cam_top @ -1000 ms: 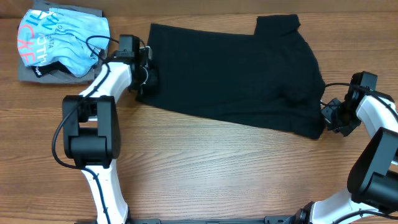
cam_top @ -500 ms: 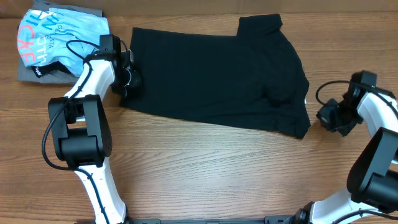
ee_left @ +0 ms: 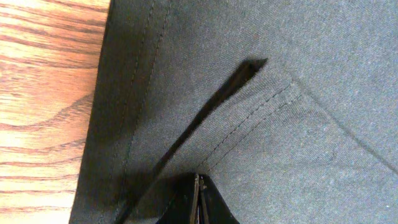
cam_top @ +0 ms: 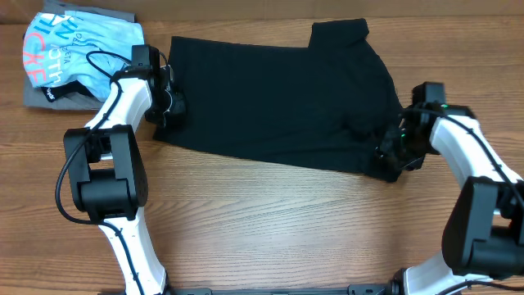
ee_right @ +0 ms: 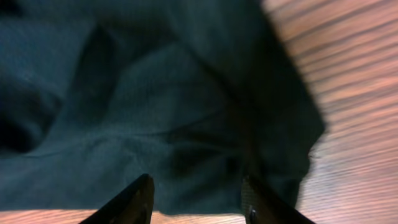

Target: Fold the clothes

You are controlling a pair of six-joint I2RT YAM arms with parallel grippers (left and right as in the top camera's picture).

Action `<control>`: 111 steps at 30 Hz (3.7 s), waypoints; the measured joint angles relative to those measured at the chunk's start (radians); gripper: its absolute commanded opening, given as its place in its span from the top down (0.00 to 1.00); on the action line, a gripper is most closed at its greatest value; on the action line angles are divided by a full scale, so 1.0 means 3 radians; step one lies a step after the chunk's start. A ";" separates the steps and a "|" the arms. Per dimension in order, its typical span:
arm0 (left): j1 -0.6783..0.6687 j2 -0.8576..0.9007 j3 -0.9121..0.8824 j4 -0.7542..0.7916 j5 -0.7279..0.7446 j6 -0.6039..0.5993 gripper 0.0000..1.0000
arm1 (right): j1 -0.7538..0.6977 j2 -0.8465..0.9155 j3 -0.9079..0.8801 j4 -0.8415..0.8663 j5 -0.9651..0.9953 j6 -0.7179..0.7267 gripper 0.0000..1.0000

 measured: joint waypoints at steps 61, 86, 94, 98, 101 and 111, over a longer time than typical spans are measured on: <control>0.0005 -0.0163 0.0465 -0.0609 -0.0547 -0.0179 0.90 | -0.0586 0.0122 0.1431 -0.0472 0.0917 0.0324 0.00; -0.0412 -0.0167 0.0322 -0.0093 0.0070 0.0139 0.36 | -0.0100 0.0736 0.1428 -0.0051 0.0001 0.0167 0.00; -0.0413 -0.0158 0.0322 0.0015 0.0367 0.0482 0.32 | -0.0097 0.0759 0.1428 -0.0050 0.0003 0.0164 0.00; -0.0418 -0.0084 0.0322 0.0013 0.0537 0.0654 0.32 | -0.0098 0.0760 0.1428 -0.0048 0.0004 0.0156 0.00; -0.0418 -0.0018 0.0322 0.0003 0.0596 0.0735 0.31 | -0.0098 0.0760 0.1428 -0.0050 0.0003 0.0154 0.00; -0.0418 0.0140 0.0322 -0.0097 0.0631 0.0895 0.31 | -0.0097 0.0760 0.1428 -0.0055 0.0004 0.0154 0.00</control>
